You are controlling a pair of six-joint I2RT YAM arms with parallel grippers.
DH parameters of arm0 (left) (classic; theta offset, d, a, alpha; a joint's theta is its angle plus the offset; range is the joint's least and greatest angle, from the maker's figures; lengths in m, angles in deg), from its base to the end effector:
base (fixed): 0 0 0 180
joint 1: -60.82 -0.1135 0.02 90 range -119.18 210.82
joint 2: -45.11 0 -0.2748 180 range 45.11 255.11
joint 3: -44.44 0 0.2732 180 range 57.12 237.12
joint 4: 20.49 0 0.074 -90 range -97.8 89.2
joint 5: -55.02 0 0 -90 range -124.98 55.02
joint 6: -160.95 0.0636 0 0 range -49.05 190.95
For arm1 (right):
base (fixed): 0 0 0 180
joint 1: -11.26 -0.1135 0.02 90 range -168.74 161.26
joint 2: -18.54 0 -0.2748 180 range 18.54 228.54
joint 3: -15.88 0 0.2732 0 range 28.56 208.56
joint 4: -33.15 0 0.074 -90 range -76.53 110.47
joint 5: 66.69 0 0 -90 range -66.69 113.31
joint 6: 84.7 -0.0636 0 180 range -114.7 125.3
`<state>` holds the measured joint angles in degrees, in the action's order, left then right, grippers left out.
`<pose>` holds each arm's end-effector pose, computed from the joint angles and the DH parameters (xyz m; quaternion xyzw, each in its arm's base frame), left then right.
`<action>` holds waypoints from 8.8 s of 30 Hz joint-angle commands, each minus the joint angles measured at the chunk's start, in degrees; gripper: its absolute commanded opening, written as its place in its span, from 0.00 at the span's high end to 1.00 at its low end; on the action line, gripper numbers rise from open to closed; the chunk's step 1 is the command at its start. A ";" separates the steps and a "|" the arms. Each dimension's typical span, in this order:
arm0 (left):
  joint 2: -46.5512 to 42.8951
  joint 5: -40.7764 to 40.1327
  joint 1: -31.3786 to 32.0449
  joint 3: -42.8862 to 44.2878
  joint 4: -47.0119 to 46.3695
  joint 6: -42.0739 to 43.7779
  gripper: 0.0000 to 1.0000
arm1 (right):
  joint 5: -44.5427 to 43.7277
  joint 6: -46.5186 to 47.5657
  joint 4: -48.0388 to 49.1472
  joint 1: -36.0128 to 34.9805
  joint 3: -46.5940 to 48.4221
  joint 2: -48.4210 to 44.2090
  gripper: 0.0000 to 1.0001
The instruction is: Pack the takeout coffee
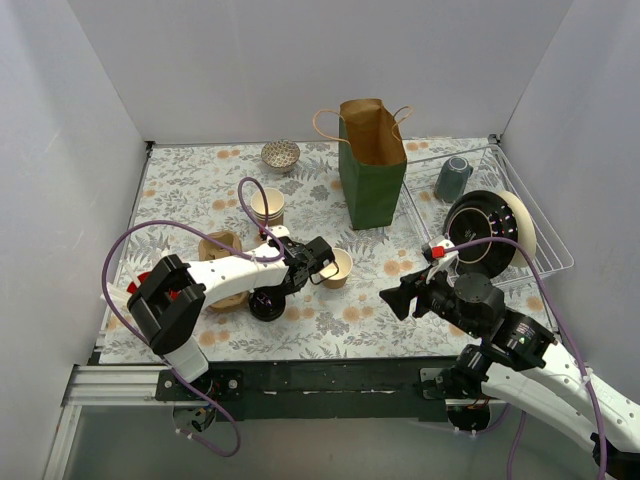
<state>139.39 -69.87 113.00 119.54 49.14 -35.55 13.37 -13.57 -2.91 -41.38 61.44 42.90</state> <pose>0.2134 -0.2156 0.1716 -0.4382 0.8473 0.0457 0.2964 0.1037 0.1177 0.2906 -0.1788 0.7709 0.2992 0.5331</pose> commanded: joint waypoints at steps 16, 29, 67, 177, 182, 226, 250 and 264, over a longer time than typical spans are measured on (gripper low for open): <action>-1.73 -0.53 -0.42 4.21 1.76 1.55 1.00 | -0.44 0.51 3.51 -0.27 -0.01 -0.28 0.29; -8.66 1.32 -0.41 8.68 0.97 7.35 1.00 | 1.23 -0.20 4.65 -0.35 -0.36 0.42 0.29; -32.24 71.90 -0.50 1.83 -27.42 47.43 1.00 | 46.23 72.66 27.33 -0.80 4.56 16.86 0.25; -26.96 29.53 -10.17 -19.79 -43.85 32.76 0.21 | 56.43 -24.81 44.47 24.60 13.08 61.77 0.99; -25.99 29.80 -10.26 -19.52 -43.76 32.84 0.21 | 56.95 -24.81 44.21 24.78 13.17 62.74 0.95; -20.98 28.92 -10.35 -16.53 -43.50 33.72 0.22 | 55.99 -22.79 38.32 27.07 15.19 63.53 0.63; -19.66 28.83 -10.35 -15.83 -43.50 33.90 0.22 | 52.39 -18.13 30.50 29.17 16.51 61.95 0.57; -20.28 29.27 -10.35 -14.78 -42.80 33.99 0.20 | 47.03 -12.16 21.90 31.37 18.00 58.35 0.51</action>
<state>119.79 -40.10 102.92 101.87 5.87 -2.28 62.09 -28.65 21.88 -10.35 76.15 104.05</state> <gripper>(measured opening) 0.789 0.482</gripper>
